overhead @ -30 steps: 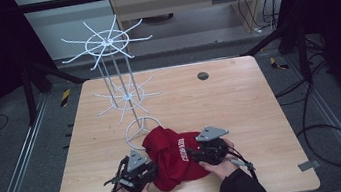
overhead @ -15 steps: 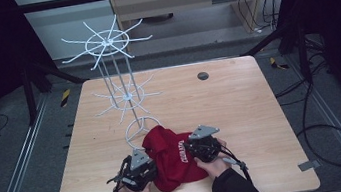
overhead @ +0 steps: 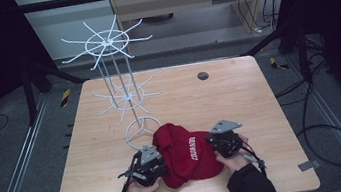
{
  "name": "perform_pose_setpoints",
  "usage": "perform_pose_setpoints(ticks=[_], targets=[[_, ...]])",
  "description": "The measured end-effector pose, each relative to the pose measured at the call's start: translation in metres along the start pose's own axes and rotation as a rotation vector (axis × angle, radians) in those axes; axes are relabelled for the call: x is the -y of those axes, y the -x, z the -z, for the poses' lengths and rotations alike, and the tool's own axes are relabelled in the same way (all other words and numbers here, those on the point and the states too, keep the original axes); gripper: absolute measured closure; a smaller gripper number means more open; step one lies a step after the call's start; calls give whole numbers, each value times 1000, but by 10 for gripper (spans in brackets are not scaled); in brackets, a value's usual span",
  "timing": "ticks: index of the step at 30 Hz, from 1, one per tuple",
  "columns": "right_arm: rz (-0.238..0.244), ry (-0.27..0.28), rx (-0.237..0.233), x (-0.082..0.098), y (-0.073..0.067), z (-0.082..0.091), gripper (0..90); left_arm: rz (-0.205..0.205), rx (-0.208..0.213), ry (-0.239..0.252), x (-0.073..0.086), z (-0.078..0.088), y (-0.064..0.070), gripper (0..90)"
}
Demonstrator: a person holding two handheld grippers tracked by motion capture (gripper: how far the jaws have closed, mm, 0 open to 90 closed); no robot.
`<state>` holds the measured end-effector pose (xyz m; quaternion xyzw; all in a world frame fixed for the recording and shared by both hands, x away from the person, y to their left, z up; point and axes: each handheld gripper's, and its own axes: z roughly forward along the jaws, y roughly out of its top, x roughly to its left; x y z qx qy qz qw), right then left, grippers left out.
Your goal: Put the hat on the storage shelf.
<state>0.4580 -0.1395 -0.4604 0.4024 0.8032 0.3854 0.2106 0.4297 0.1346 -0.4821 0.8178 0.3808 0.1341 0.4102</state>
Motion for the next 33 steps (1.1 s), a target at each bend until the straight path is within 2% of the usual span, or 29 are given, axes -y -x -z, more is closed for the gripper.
perform_pose_setpoints(ticks=[1, 2, 4, 5, 7, 8, 10, 11, 12, 15, 16, 17, 18, 19, 20, 21, 22, 24, 25, 26, 28, 30, 31, 33], targets=[[0, 0, 0, 0, 0, 0, 900, -4, 2, 0, -3, -4, 3, 791], [-7, -2, 22, 5, 11, 11, 900, -12, 9, 2, -6, -9, 7, 791], [-14, 6, 22, 7, 15, 14, 900, -20, 13, 2, -7, -12, 11, 791], [-39, 39, -12, 11, 21, 19, 900, -22, 15, 2, -10, -17, 16, 791], [-49, 57, -30, 11, 20, 19, 899, -26, 17, 2, -11, -19, 18, 791], [-57, 68, -55, 10, 20, 18, 825, -35, 18, 3, -12, -20, 19, 791], [-39, 71, -82, 6, 10, 12, 837, -34, 27, 6, -14, -23, 22, 785], [-35, 71, -97, 5, 6, 9, 878, -43, 21, 6, -13, -23, 23, 776], [-35, 71, -97, 5, 6, 9, 878, -43, 21, 6, -13, -23, 23, 756], [-27, 56, -124, 3, -5, 4, 900, -64, 3, 5, -12, -10, 21, 707], [-35, 43, -138, 4, -10, -1, 900, -70, -7, 10, -10, -1, 18, 645], [-43, 32, -147, 5, -13, -3, 900, -70, -7, 10, -10, -1, 18, 636], [-45, 23, -149, 6, -14, -6, 900, -70, -11, 24, -8, 9, 14, 623], [-45, 23, -149, 6, -14, -6, 900, -70, -11, 24, -8, 9, 14, 615], [-32, -16, -133, 9, -17, -12, 900, -67, -17, 35, -7, 16, 11, 614], [-33, -28, -126, 11, -18, -13, 900, -65, -29, 47, -5, 26, 5, 610], [-33, -28, -126, 11, -18, -13, 900, -65, -29, 47, -5, 26, 5, 603], [-28, -45, -112, 13, -18, -15, 900, -52, -36, 61, -4, 36, -2, 599], [-17, -54, -98, 14, -18, -15, 900, -42, -46, 73, -3, 43, -7, 595], [6, -70, -65, 15, -17, -13, 900, -37, -56, 79, -1, 48, -11, 587], [16, -84, -47, 18, -12, -9, 900, -29, -68, 82, 1, 55, -18, 579], [-3, -84, -37, 24, -1, 0, 900, 0, -91, 85, 7, 67, -32, 574], [-3, -84, -37, 24, -1, 0, 900, 0, -91, 85, 7, 67, -32, 568], [-23, -87, -11, 30, 9, 9, 900, 16, -109, 83, 11, 73, -41, 565]])
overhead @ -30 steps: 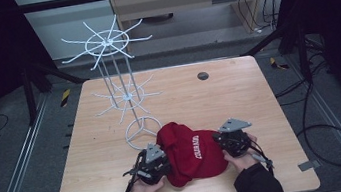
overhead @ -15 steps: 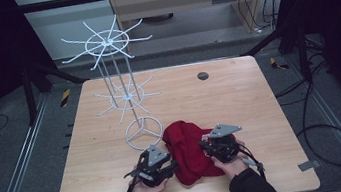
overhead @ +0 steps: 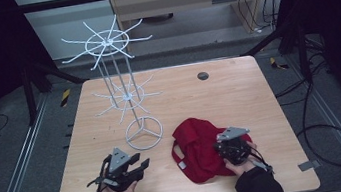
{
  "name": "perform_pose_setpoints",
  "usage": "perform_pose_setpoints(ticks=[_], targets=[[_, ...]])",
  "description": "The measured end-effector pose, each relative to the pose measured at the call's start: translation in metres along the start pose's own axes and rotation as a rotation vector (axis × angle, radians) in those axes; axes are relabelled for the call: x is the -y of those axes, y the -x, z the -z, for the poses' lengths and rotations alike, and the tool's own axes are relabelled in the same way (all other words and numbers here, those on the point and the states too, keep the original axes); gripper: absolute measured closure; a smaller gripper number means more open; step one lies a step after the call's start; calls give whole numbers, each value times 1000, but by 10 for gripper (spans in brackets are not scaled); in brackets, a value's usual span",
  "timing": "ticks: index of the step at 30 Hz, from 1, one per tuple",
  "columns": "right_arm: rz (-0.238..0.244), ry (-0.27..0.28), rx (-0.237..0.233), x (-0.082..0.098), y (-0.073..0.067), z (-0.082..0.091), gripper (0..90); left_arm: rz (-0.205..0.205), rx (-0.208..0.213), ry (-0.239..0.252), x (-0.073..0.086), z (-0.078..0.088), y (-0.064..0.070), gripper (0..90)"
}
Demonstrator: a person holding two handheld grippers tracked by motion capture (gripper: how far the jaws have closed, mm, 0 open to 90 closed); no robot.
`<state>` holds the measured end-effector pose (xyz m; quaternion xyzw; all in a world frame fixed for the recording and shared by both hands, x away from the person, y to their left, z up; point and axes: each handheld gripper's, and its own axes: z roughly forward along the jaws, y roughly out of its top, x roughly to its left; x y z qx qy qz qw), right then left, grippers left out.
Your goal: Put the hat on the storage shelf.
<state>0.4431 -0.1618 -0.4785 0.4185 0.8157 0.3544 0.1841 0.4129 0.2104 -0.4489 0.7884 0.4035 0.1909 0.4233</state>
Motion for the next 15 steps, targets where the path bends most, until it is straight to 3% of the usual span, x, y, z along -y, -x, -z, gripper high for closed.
perform_pose_setpoints(ticks=[3, 9, 10, 11, 13, 14, 15], targets=[[-22, -6, 39, 11, 16, 12, 900, 31, -41, 2, 5, 8, -17, 549], [-70, 21, 69, 18, 29, 26, 900, 56, -95, -5, 15, 17, -38, 514], [-72, 42, 74, 18, 29, 30, 895, 60, -106, -4, 17, 18, -41, 506], [-84, 99, 59, 15, 28, 37, 844, 67, -125, -5, 19, 21, -48, 491], [-86, 121, 55, 13, 27, 40, 828, 76, -134, -1, 20, 22, -51, 480], [-90, 176, 39, 7, 22, 47, 754, 88, -160, 0, 23, 23, -59, 471], [-86, 191, 36, 5, 20, 49, 722, 99, -167, 0, 24, 23, -62, 469]])
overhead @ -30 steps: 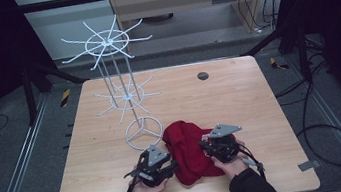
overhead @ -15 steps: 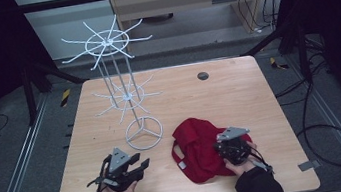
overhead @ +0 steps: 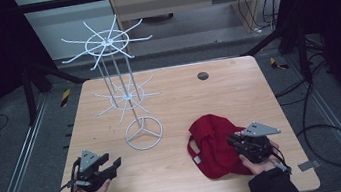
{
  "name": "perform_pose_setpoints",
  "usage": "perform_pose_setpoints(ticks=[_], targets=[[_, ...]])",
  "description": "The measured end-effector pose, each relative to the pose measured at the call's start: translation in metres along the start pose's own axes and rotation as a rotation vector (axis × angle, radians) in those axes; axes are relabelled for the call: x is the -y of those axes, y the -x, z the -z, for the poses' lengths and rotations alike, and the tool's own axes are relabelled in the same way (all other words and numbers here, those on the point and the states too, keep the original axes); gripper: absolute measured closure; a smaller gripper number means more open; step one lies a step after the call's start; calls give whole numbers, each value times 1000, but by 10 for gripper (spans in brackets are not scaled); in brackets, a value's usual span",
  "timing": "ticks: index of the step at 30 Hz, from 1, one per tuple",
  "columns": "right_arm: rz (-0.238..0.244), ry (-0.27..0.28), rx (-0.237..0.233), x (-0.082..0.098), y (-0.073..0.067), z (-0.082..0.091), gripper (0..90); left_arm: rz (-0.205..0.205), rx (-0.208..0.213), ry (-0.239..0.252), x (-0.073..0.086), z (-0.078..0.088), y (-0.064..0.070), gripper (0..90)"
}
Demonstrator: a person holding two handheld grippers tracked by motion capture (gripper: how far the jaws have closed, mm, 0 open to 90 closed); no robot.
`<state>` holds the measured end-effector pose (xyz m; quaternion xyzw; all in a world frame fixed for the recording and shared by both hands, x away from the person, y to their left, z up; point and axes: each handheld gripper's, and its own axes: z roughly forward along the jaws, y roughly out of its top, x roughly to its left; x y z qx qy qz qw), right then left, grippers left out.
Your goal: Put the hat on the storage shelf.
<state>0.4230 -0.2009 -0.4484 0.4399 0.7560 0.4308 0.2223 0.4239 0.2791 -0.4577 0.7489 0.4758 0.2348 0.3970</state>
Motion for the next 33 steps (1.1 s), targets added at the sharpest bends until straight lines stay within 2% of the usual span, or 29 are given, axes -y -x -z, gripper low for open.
perform_pose_setpoints(ticks=[1, 4, 5, 6, 7, 8, 9, 10, 11, 16, 17, 19, 20, 21, 23, 24, 25, 28, 33], targets=[[0, 0, 0, 0, 0, 0, 722, 0, 0, 0, 0, 0, 0, 466], [17, 54, -23, -11, -12, 1, 599, 8, -27, -13, 2, -4, -8, 452], [21, 63, -40, -17, -20, -3, 524, -1, -44, -21, 3, -6, -11, 438], [21, 68, -45, -18, -22, -5, 481, -1, -44, -21, 3, -6, -11, 433], [20, 68, -46, -21, -26, -9, 434, -1, -47, -24, 3, -7, -12, 425], [20, 68, -46, -21, -26, -9, 434, -3, -53, -23, 3, -8, -14, 425], [20, 65, -47, -22, -29, -13, 395, -8, -63, -21, 3, -9, -15, 421], [20, 61, -46, -23, -31, -17, 367, -3, -67, -21, 3, -10, -18, 420], [19, 41, -40, -23, -36, -27, 324, 18, -67, -19, 4, -10, -21, 418], [7, -3, -24, -21, -43, -45, 311, 29, -69, -12, 5, -9, -26, 418], [11, -27, -3, -19, -45, -53, 347, 31, -72, -11, 5, -9, -27, 419], [15, -51, 1, -16, -45, -56, 471, 30, -71, -14, 5, -10, -28, 420], [15, -51, 1, -16, -45, -56, 471, 30, -71, -14, 5, -10, -28, 421], [13, -90, 17, -15, -44, -57, 671, 32, -69, -17, 6, -10, -27, 422], [9, -103, 24, -14, -41, -56, 788, 26, -70, -19, 5, -11, -27, 423], [9, -103, 24, -14, -41, -56, 788, 26, -70, -19, 5, -11, -27, 423], [-10, -113, 27, -13, -37, -54, 847, 23, -72, -21, 5, -10, -27, 424], [-25, -107, 27, -14, -36, -52, 858, 28, -69, -17, 5, -10, -26, 424], [0, -12, 13, -27, -36, -34, 863, 29, -64, -11, 5, -9, -26, 426]])
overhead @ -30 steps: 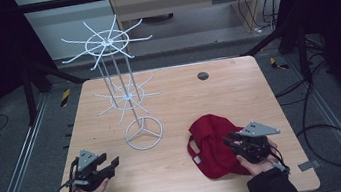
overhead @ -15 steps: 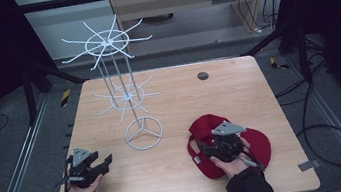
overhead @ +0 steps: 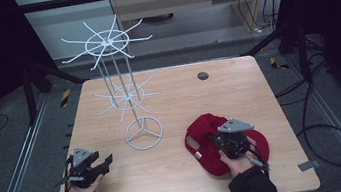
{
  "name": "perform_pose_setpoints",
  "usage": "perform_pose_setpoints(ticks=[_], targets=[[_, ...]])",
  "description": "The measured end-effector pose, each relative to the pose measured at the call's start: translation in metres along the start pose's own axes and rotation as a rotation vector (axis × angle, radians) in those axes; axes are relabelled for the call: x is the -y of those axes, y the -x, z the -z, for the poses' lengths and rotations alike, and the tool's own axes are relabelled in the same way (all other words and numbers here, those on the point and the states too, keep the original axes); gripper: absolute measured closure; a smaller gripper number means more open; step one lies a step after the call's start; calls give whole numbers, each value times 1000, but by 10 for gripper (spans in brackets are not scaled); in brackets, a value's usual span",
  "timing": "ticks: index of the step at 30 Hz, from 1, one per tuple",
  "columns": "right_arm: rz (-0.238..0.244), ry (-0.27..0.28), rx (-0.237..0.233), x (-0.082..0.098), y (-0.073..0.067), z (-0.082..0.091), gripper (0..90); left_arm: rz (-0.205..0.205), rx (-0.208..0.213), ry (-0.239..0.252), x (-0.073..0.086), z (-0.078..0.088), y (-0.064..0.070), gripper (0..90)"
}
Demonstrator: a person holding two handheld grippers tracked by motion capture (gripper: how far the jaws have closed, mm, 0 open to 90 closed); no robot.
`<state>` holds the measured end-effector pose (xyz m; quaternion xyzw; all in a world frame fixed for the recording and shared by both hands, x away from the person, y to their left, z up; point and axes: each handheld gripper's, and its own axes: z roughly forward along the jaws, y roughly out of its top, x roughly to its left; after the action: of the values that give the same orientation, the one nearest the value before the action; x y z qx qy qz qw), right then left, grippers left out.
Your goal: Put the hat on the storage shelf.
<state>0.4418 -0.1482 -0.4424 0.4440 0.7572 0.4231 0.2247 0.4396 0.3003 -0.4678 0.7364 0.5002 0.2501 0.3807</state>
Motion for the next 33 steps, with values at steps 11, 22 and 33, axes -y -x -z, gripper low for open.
perform_pose_setpoints(ticks=[11, 22, 33], targets=[[-35, 198, -53, -32, 11, 42, 865, 1, 14, 7, -1, 0, 2, 427], [-69, 392, -118, -69, 15, 73, 866, 4, 20, 8, -1, 0, 3, 426], [-84, 536, -98, -110, 20, 101, 867, 3, 18, 5, -1, -1, 3, 426]])
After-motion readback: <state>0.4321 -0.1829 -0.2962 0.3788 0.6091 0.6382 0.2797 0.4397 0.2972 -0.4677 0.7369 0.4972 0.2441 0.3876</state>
